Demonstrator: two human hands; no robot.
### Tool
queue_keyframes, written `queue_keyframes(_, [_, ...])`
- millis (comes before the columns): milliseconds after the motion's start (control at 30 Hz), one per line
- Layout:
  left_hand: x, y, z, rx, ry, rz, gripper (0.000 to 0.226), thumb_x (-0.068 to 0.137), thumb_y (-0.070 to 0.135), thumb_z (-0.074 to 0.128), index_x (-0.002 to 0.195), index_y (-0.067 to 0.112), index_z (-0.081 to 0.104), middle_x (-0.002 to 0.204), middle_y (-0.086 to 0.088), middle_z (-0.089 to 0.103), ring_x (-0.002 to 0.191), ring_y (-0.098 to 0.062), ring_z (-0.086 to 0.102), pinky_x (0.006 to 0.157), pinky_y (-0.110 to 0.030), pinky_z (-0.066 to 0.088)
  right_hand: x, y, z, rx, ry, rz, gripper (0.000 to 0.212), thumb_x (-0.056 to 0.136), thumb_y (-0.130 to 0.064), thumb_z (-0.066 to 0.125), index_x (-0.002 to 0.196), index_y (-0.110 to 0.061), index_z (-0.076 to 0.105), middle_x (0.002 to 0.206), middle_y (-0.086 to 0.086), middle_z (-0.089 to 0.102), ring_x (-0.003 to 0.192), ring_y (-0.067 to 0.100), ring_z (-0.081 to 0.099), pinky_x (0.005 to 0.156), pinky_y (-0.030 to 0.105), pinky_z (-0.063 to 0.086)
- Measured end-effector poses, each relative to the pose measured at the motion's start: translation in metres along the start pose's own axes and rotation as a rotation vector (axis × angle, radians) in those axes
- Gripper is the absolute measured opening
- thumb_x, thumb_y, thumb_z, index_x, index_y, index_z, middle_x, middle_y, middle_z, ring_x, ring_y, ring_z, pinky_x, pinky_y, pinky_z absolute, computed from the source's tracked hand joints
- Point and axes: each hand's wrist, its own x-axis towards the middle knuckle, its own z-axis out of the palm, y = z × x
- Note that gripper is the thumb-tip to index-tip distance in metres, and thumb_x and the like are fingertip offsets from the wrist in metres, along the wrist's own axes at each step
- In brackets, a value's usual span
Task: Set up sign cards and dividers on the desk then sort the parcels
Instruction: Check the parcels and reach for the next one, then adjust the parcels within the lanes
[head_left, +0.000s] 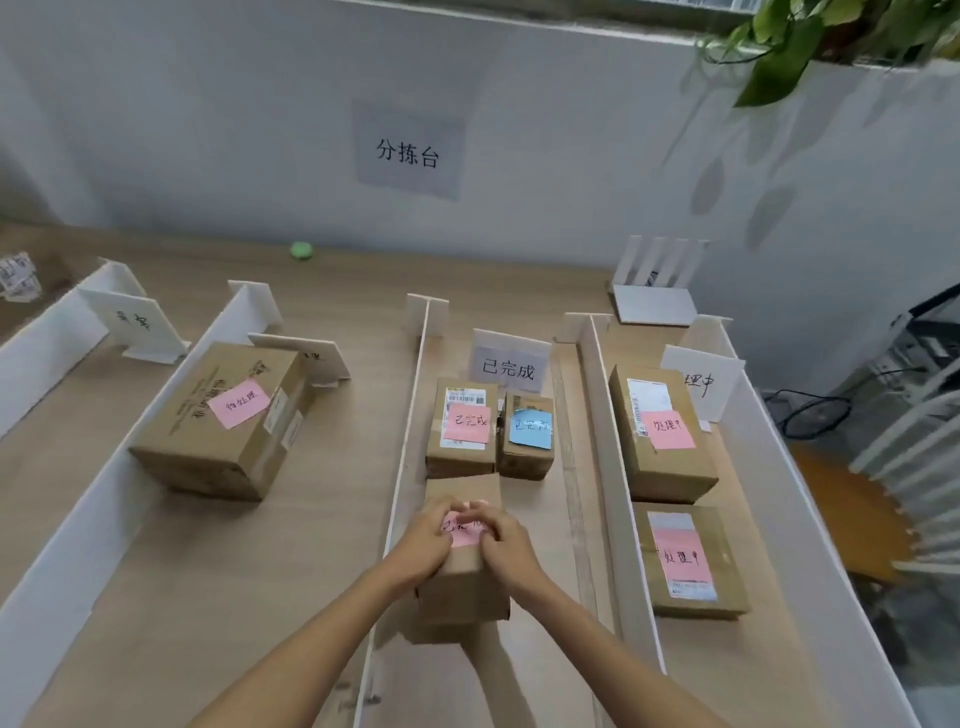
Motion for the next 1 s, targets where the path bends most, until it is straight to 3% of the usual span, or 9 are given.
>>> queue_keyframes(133, [0.010,-0.021,0.017,0.332,-0.009,-0.037,0.047,0.093,0.010,0.038,0.138,0.022,0.034,0.155,0.001,0.016,0.144,-0.031,0.007,0.118,-0.044,0.014,0.015,0.026,0.012,-0.115,-0.121,-0.036,0.043,0.094,0.000,0.038,0.126,-0.022,0.056,0.147,-0.002,0.039,0.137,0.015,0.032,0.111,0.022,0.023])
queue_keyframes(200, [0.012,-0.025,0.026,0.526,-0.029,-0.068,0.053,0.098,0.024,0.036,0.147,0.021,0.017,0.158,0.001,0.000,0.144,-0.036,-0.010,0.118,-0.049,0.007,0.019,0.036,0.014,-0.179,-0.186,-0.083,0.045,0.096,-0.003,0.040,0.138,-0.020,0.044,0.152,-0.002,0.029,0.141,0.015,0.024,0.117,0.027,0.017])
queue_keyframes(300, [0.015,-0.021,0.031,0.769,0.021,-0.047,0.059,0.099,0.032,0.032,0.150,0.018,0.005,0.159,-0.006,-0.005,0.143,-0.034,-0.015,0.118,-0.049,0.002,0.026,0.040,0.016,-0.215,-0.226,-0.109,0.051,0.097,-0.008,0.040,0.144,-0.025,0.033,0.156,-0.005,0.020,0.146,0.019,0.012,0.120,0.040,0.014])
queue_keyframes(500, [-0.003,-0.014,0.003,0.672,0.067,-0.003,0.050,0.097,0.025,0.039,0.145,0.018,0.024,0.157,-0.006,0.012,0.146,-0.027,-0.004,0.120,-0.040,0.008,0.026,0.026,0.014,-0.438,-0.137,-0.147,0.038,0.097,-0.012,0.041,0.127,-0.033,0.053,0.154,-0.009,0.026,0.145,0.021,0.011,0.118,0.039,0.015])
queue_keyframes(633, [-0.049,-0.023,-0.049,0.569,0.230,0.055,0.047,0.095,0.031,0.029,0.140,0.020,0.034,0.149,-0.001,0.031,0.143,-0.021,0.016,0.118,-0.034,0.016,0.011,-0.020,0.023,-0.383,-0.057,-0.261,0.031,0.094,-0.007,0.044,0.109,-0.026,0.063,0.124,-0.007,0.057,0.119,0.008,0.044,0.106,0.029,0.038])
queue_keyframes(700, [-0.085,-0.033,-0.086,0.561,0.332,0.104,0.061,0.084,0.041,0.015,0.135,0.021,0.041,0.142,0.000,0.039,0.140,-0.021,0.024,0.117,-0.029,0.016,0.000,-0.053,0.042,-0.384,-0.057,-0.354,0.030,0.094,-0.007,0.044,0.104,-0.027,0.065,0.111,-0.013,0.061,0.108,0.002,0.049,0.098,0.020,0.040])
queue_keyframes(800, [-0.148,-0.055,-0.145,0.522,0.506,0.085,0.043,0.093,0.034,0.031,0.128,0.019,0.051,0.139,0.002,0.042,0.141,-0.018,0.023,0.114,-0.025,0.014,-0.019,-0.107,0.088,-0.353,-0.085,-0.500,0.027,0.093,-0.009,0.045,0.102,-0.018,0.068,0.105,-0.007,0.067,0.104,0.009,0.056,0.089,0.014,0.038])
queue_keyframes(933, [-0.264,-0.096,-0.222,0.560,0.741,0.044,0.041,0.089,0.036,0.034,0.116,0.020,0.061,0.127,0.000,0.054,0.129,-0.017,0.039,0.108,-0.028,0.031,-0.060,-0.179,0.165,-0.344,-0.211,-0.651,0.025,0.094,-0.035,0.052,0.104,-0.017,0.067,0.099,-0.005,0.068,0.095,0.009,0.058,0.081,0.016,0.038])
queue_keyframes(1000, [-0.331,-0.123,-0.253,0.561,0.839,0.007,0.045,0.082,0.034,0.031,0.104,0.017,0.066,0.110,-0.002,0.063,0.111,-0.014,0.049,0.097,-0.025,0.039,-0.083,-0.207,0.207,-0.341,-0.297,-0.726,0.056,0.086,-0.063,0.039,0.096,-0.017,0.069,0.093,-0.008,0.068,0.089,0.008,0.057,0.077,0.020,0.041])
